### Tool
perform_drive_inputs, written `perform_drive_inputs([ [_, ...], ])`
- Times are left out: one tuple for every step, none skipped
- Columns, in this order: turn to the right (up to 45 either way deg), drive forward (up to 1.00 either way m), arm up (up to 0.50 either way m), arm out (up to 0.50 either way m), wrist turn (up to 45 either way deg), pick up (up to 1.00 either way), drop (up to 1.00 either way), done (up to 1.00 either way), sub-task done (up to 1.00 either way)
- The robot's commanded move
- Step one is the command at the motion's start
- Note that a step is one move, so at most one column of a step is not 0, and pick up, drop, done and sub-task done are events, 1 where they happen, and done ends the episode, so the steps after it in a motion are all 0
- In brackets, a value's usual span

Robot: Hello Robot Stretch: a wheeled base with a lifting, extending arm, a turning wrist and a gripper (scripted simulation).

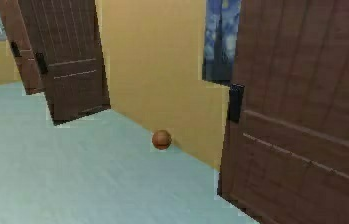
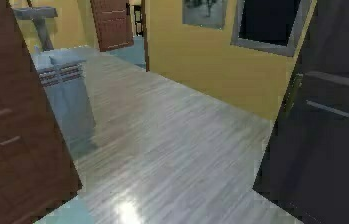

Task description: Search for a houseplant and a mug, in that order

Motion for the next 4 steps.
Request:
perform_drive_inputs([
  [-36.0,0.0,0.0,0.0,0.0,0.0,0.0,0.0,0.0],
  [0.0,1.0,0.0,0.0,0.0,0.0,0.0,0.0,0.0],
  [-6.0,0.0,0.0,0.0,0.0,0.0,0.0,0.0,0.0],
  [0.0,0.2,0.0,0.0,0.0,0.0,0.0,0.0,0.0],
])
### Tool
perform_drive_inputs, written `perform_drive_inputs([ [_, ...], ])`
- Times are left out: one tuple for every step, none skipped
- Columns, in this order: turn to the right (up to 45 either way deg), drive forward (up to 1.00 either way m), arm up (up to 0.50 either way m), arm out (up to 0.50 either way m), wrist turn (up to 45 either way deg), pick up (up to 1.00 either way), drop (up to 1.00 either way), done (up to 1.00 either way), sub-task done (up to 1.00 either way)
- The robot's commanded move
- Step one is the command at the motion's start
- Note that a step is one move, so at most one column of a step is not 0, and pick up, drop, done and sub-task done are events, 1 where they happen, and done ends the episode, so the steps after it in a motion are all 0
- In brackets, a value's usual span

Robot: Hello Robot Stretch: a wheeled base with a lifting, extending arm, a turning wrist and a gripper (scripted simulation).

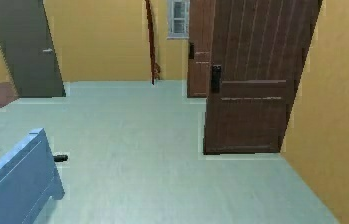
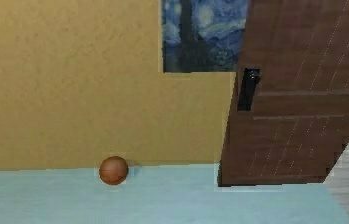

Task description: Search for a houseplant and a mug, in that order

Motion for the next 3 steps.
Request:
perform_drive_inputs([
  [0.0,1.0,0.0,0.0,0.0,0.0,0.0,0.0,0.0],
  [-6.0,0.0,0.0,0.0,0.0,0.0,0.0,0.0,0.0],
  [0.0,0.8,0.0,0.0,0.0,0.0,0.0,0.0,0.0],
])
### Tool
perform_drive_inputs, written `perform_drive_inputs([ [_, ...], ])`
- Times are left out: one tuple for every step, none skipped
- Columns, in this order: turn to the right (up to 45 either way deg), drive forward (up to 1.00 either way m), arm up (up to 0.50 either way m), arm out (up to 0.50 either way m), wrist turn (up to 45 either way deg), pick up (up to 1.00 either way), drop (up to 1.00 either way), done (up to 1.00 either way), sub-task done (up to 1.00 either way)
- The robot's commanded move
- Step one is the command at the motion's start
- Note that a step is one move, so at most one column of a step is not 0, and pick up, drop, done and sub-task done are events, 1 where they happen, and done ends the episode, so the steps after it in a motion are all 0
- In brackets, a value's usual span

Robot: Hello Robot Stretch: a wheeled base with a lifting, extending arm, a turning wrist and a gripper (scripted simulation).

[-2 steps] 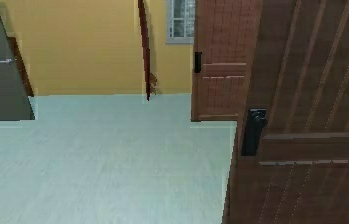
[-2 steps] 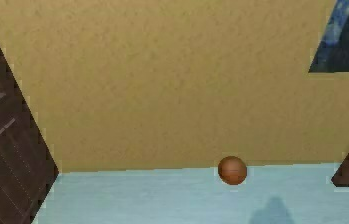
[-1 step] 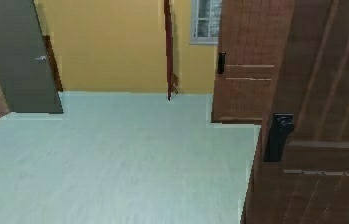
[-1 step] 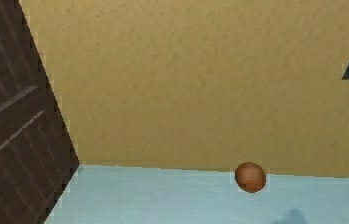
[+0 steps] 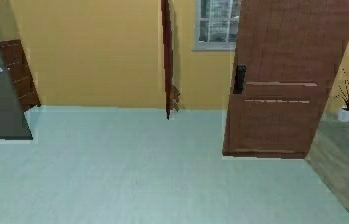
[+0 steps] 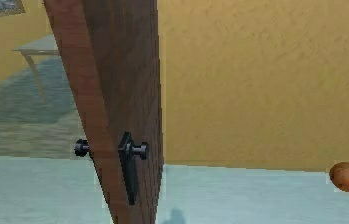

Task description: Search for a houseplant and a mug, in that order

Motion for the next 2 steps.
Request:
perform_drive_inputs([
  [-12.0,0.0,0.0,0.0,0.0,0.0,0.0,0.0,0.0],
  [0.0,0.55,0.0,0.0,0.0,0.0,0.0,0.0,0.0],
])
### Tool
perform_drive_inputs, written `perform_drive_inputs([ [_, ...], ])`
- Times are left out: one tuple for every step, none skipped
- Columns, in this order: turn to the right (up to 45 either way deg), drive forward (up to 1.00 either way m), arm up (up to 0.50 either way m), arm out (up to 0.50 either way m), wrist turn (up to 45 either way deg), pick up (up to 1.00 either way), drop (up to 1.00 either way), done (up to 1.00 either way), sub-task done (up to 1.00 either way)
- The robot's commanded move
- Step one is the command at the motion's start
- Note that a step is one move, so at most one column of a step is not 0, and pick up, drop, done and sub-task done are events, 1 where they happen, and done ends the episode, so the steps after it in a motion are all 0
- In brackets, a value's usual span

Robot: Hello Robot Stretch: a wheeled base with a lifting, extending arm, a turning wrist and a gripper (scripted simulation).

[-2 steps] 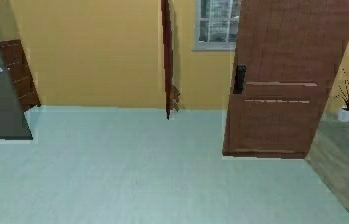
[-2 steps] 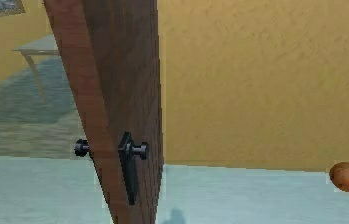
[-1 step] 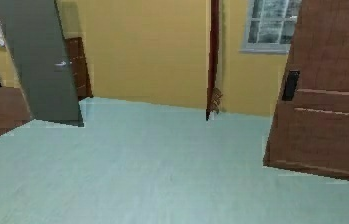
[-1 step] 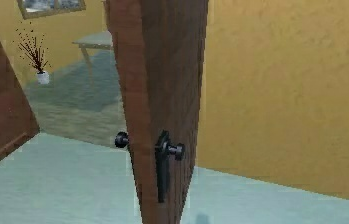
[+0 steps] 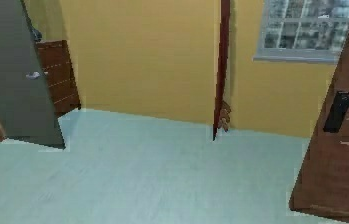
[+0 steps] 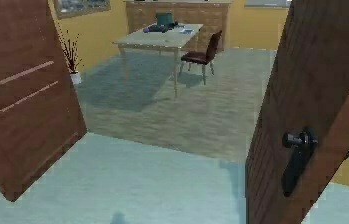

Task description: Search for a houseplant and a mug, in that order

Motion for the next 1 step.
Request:
perform_drive_inputs([
  [45.0,0.0,0.0,0.0,0.0,0.0,0.0,0.0,0.0],
])
